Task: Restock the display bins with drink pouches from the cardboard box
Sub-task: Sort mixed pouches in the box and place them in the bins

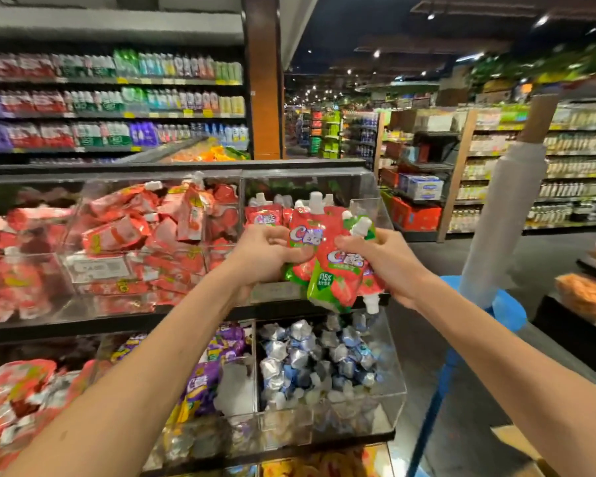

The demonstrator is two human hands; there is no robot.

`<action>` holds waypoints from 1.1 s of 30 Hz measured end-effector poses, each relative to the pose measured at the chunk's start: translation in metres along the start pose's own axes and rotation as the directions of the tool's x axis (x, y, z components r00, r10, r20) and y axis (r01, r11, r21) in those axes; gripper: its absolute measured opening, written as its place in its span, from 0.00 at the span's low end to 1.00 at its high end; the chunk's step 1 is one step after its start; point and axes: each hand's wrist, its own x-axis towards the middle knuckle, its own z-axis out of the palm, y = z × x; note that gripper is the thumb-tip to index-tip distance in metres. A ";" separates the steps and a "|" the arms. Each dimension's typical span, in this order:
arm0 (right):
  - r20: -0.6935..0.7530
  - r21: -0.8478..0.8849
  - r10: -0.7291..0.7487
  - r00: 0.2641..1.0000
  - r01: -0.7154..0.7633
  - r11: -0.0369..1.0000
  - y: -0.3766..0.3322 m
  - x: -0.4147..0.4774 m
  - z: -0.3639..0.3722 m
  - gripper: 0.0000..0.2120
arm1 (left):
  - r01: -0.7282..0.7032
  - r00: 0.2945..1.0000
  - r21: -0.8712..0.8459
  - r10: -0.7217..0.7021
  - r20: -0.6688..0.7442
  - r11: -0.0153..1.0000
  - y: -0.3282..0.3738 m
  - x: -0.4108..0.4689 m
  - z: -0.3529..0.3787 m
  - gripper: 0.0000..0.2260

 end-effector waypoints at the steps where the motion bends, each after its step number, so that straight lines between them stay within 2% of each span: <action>1: -0.036 -0.028 -0.011 0.999 0.010 1.000 -0.005 0.005 -0.007 0.12 | -0.040 0.998 0.010 0.040 -0.049 0.999 0.005 0.011 0.004 0.13; 4: -0.143 -0.108 -0.067 0.987 0.052 0.993 -0.016 0.023 -0.030 0.07 | -0.135 0.959 0.171 0.172 -0.226 0.976 0.018 0.045 0.014 0.09; 7: -0.202 -0.161 -0.082 0.976 0.050 0.986 -0.021 0.040 -0.050 0.13 | -0.171 0.892 0.316 0.283 -0.352 0.933 0.026 0.081 0.021 0.08; 9: -0.205 -0.162 -0.058 0.977 0.024 0.986 -0.018 0.050 -0.061 0.16 | -0.180 0.857 0.405 0.345 -0.384 0.896 0.027 0.103 0.028 0.10; 11: -0.194 -0.171 -0.044 0.980 0.011 0.985 -0.016 0.060 -0.073 0.15 | -0.175 0.848 0.473 0.376 -0.374 0.864 0.024 0.124 0.037 0.10; 14: -0.166 -0.189 -0.037 0.986 0.005 0.982 -0.011 0.071 -0.087 0.13 | -0.108 0.867 0.571 0.358 -0.347 0.814 0.013 0.152 0.050 0.08; 16: -0.140 -0.178 -0.023 0.990 -0.003 0.984 -0.009 0.079 -0.092 0.13 | -0.055 0.872 0.663 0.359 -0.332 0.747 0.007 0.165 0.058 0.04; 19: -0.125 -0.178 -0.008 0.992 -0.014 0.984 -0.008 0.087 -0.096 0.14 | -0.014 0.905 0.725 0.318 -0.284 0.689 0.002 0.173 0.068 0.04; 22: -0.116 -0.185 -0.005 0.993 -0.016 0.983 -0.008 0.094 -0.094 0.14 | 0.036 0.957 0.754 0.194 -0.215 0.656 -0.003 0.176 0.071 0.18; 25: -0.092 -0.141 0.037 0.995 -0.050 0.989 -0.009 0.095 -0.089 0.12 | 0.048 0.977 0.864 0.158 -0.146 0.501 -0.004 0.177 0.075 0.20; 27: -0.073 -0.109 0.071 0.995 -0.079 0.991 -0.009 0.095 -0.084 0.12 | 0.046 0.969 0.933 0.211 -0.128 0.357 0.000 0.170 0.078 0.20; 28: -0.066 -0.096 0.086 0.994 -0.092 0.991 -0.009 0.095 -0.082 0.13 | 0.036 0.961 0.948 0.248 -0.119 0.318 0.001 0.166 0.077 0.20; 30: -0.060 -0.069 0.123 0.991 -0.127 0.990 -0.009 0.094 -0.078 0.15 | -0.003 0.944 0.952 0.315 -0.099 0.307 -0.001 0.157 0.075 0.20; 33: -0.050 -0.013 0.186 0.981 -0.187 0.982 -0.010 0.092 -0.073 0.17 | -0.150 0.900 0.901 0.434 -0.045 0.406 -0.002 0.138 0.064 0.22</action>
